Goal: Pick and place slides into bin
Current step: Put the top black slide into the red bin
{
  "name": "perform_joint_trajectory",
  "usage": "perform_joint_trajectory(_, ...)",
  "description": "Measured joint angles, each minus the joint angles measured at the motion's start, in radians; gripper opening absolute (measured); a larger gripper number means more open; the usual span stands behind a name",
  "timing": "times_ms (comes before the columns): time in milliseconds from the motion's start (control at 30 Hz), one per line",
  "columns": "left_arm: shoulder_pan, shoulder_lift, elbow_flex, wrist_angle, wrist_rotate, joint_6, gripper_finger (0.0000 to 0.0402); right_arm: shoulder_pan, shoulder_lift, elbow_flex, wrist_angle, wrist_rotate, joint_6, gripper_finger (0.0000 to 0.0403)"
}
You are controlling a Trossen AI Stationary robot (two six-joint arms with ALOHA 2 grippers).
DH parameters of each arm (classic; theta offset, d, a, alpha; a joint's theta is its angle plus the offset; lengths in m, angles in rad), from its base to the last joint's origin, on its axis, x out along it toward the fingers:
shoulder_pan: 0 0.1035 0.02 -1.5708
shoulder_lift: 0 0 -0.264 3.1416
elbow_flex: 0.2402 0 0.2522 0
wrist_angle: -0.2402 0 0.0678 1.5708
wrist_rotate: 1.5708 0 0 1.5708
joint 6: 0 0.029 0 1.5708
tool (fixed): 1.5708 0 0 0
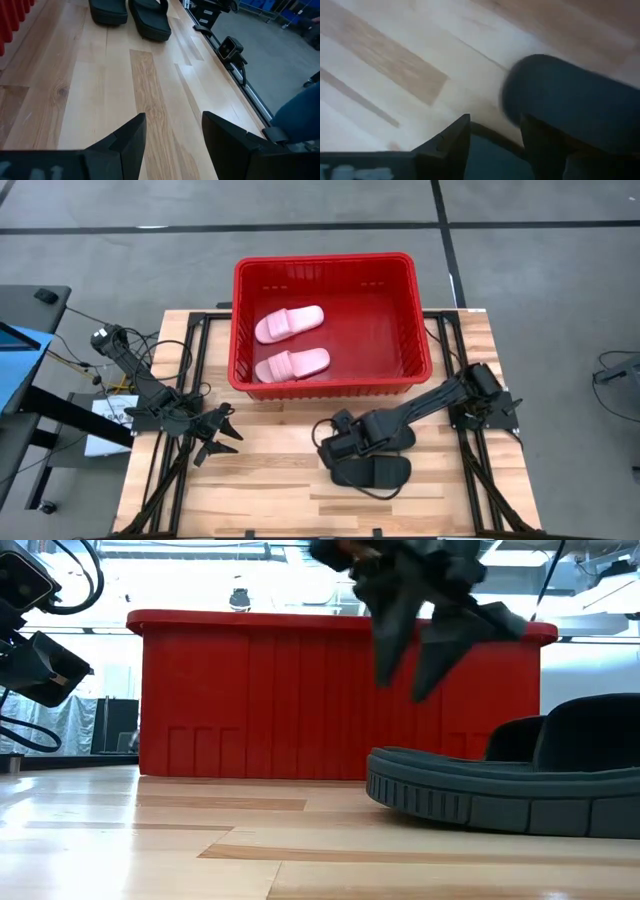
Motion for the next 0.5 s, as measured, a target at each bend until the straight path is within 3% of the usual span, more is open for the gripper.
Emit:
perform_joint_trajectory(233,0.000,0.000,0.000,0.001,0.003,0.000,0.0183,-0.020,0.078,0.008,0.072,-0.014,0.201,0.0179)
perform_joint_trajectory(333,0.000,-0.003,0.000,-0.002,0.006,0.000,0.0183,-0.044,0.109,0.018,0.187,-0.013,0.217,0.0182)
perform_joint_trajectory(500,0.000,-0.001,0.000,-0.002,0.010,0.000,0.0183,-0.089,0.156,0.051,0.173,-0.091,0.194,0.0185)
